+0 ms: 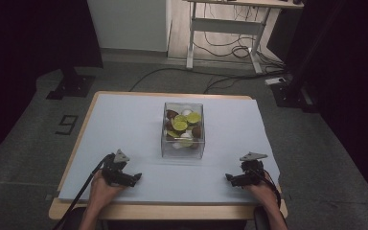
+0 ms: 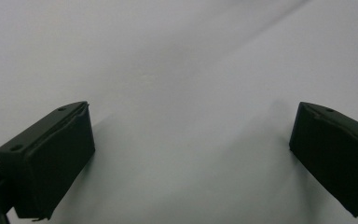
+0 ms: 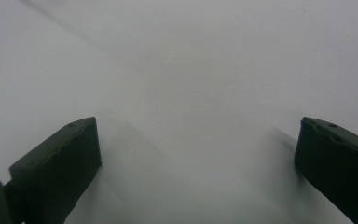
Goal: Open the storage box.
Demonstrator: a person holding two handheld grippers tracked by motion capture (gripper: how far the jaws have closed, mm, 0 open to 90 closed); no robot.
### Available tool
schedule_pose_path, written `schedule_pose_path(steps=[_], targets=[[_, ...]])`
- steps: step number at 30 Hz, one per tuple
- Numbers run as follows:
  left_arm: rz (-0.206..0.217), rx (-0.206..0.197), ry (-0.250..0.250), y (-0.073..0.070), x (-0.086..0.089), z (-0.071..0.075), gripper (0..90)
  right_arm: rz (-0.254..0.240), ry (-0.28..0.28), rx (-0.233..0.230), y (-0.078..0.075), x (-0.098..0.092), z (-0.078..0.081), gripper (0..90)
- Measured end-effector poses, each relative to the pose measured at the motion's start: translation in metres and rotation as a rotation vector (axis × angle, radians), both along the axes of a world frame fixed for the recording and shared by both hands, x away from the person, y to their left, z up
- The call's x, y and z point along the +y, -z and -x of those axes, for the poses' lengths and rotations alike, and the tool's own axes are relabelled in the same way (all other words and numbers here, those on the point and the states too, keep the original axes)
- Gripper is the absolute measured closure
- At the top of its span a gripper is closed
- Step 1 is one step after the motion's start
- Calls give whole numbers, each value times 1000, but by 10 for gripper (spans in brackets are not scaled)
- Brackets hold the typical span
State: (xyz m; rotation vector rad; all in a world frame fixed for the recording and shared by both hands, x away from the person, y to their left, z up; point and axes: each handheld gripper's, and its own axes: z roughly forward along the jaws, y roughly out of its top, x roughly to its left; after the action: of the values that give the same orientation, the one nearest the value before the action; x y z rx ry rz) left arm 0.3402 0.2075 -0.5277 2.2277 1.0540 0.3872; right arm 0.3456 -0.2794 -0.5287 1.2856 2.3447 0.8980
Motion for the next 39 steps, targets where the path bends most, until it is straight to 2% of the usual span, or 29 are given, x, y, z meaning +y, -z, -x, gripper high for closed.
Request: schedule_pose_path(steps=[4, 7, 10, 17, 21, 25, 26, 36, 39], targets=[[-1, -2, 2, 0, 0, 0, 1, -6, -7, 0, -3, 1, 0, 12], [1, 3, 2, -2, 0, 0, 11, -3, -24, -26, -9, 4, 1, 12], [20, 6, 14, -3, -1, 1, 32, -1, -33, -36, -12, 5, 1, 12], [52, -18, 57, -15, -7, 5, 69, -32, -77, -57, -23, 11, 1, 12], [76, -32, 86, -23, -12, 5, 144, -44, -101, -71, -30, 19, 0, 13], [80, -35, 113, -29, -18, 4, 151, -56, -113, -74, -34, 22, -1, 30], [81, -39, 116, -30, -20, 4, 168, -74, -115, -77, -37, 23, -2, 39], [103, -74, 171, -45, -40, -1, 239, -82, -155, -85, -45, 36, -5, 37], [98, -80, 191, -50, -44, -3, 268, -91, -183, -96, -49, 43, -6, 48]])
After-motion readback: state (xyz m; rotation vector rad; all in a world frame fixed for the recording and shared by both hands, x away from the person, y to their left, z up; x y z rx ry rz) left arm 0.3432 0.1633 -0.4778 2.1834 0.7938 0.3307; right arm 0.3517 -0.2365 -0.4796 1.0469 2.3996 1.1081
